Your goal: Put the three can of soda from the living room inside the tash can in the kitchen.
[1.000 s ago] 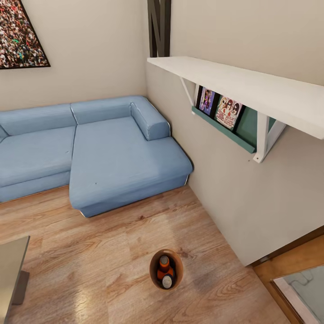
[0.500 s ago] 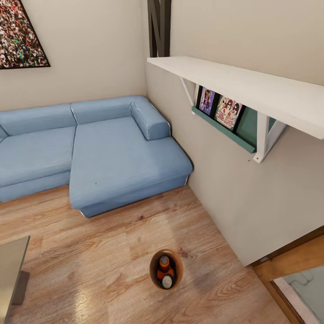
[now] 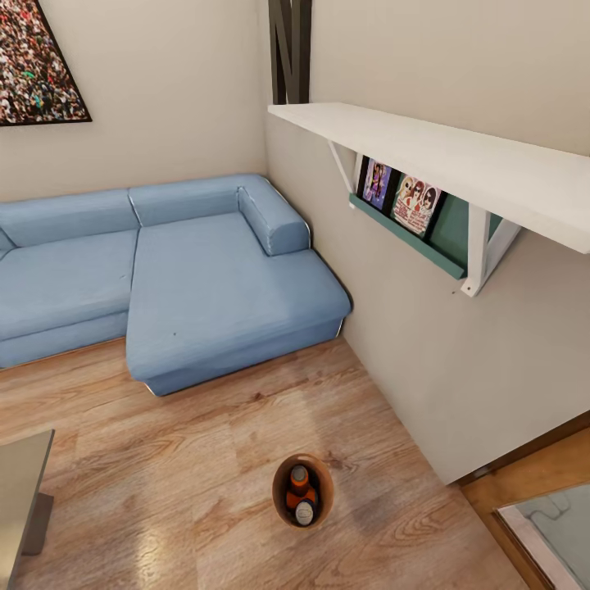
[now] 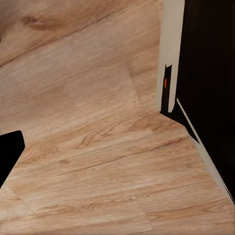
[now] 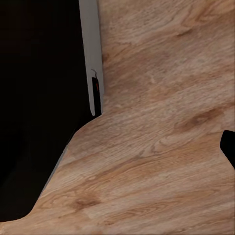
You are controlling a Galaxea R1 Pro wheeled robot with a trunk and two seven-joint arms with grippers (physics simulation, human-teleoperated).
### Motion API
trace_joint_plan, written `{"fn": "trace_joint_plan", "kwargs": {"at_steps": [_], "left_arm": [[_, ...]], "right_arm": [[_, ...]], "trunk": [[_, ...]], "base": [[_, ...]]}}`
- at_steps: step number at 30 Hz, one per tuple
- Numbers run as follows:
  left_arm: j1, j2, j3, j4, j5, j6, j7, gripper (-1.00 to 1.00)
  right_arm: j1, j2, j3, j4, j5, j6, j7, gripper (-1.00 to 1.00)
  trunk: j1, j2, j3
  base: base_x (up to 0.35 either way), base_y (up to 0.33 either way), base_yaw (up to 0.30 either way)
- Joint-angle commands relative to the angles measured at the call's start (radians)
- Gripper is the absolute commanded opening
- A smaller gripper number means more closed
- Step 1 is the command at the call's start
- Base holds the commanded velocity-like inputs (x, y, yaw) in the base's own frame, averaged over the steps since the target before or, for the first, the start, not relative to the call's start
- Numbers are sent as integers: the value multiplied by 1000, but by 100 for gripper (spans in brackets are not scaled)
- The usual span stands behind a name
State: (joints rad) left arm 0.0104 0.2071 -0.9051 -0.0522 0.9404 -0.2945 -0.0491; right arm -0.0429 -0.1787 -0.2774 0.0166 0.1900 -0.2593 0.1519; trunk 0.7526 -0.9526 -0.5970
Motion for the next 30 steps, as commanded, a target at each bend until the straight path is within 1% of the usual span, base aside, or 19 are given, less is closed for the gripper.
{"fn": "trace_joint_plan", "kwargs": {"at_steps": [1, 9, 30], "left_arm": [[0, 0, 0, 0, 0, 0, 0, 100], [0, 0, 0, 0, 0, 0, 0, 100], [0, 0, 0, 0, 0, 0, 0, 100]], "right_arm": [[0, 2, 0, 0, 0, 0, 0, 100], [0, 27, 0, -1, -2, 1, 0, 100], [0, 44, -1, -2, -4, 0, 0, 100]], "trunk": [[0, 0, 0], [0, 0, 0], [0, 0, 0]], "base": [[0, 0, 0], [0, 0, 0], [0, 0, 0]]}}
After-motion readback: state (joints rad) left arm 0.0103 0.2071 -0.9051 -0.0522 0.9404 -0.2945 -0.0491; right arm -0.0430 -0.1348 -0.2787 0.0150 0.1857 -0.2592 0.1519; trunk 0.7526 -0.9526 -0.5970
